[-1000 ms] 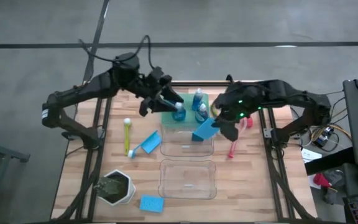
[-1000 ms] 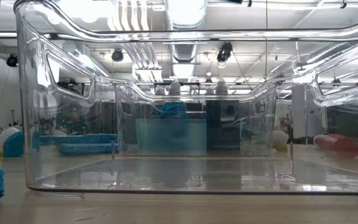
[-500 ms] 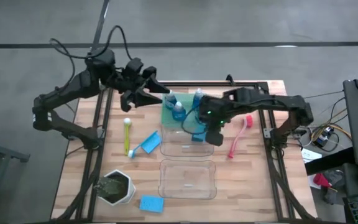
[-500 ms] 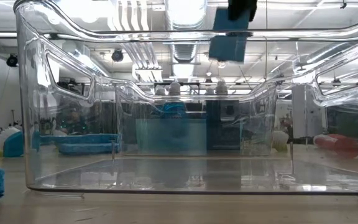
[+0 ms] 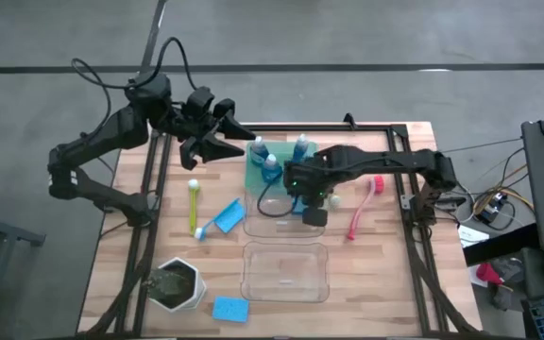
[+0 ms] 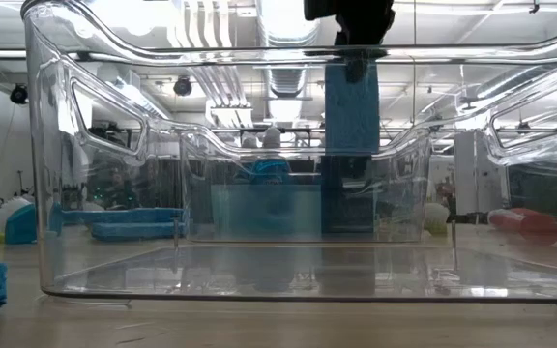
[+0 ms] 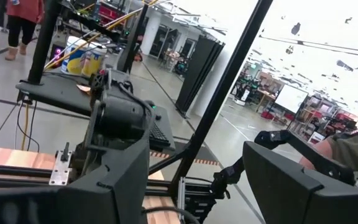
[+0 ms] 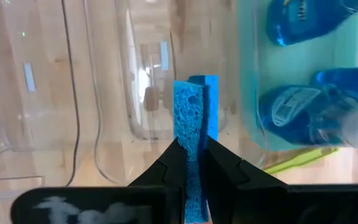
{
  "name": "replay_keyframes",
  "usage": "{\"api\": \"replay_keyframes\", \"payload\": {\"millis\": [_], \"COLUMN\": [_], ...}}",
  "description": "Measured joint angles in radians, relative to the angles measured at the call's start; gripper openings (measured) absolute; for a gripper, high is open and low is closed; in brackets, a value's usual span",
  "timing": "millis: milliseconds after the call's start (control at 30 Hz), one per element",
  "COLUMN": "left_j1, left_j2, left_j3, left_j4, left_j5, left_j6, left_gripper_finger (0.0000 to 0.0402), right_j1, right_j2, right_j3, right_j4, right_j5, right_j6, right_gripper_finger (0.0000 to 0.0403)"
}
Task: Pick & Place Kitchen Sink Supplies
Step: Put the blue sponge into the top transparent bin
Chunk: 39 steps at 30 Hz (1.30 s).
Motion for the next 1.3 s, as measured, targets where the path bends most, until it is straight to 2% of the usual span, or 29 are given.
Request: {"api": "replay_keyframes", "payload": {"millis": [300,733,1300], "left_j1": [0.0,-0.001,0.0], "left_j2": [0.0,0.0,0.0], "left_j3": [0.0,0.0,0.0], "left_j4": [-0.014,-0.021,-0.019], "left_j5": [0.0,0.0,0.0], "left_j6": [0.004,0.011,0.018], "left_gripper_finger": [0.025,0.025,0.025], "right_j1": [0.064,0.086,0.115], "right_j2": [0.031,0.098,0.083], "right_j3": [0.0,-0.006,-0.186], "right_j4": [0.049,0.088,0.219], "right_j5": [-0.001,0.019,0.027], "right_j6": [-0.028,0.007,0.047], "right_gripper_finger": [0.0034,0.0034,0.0034]}}
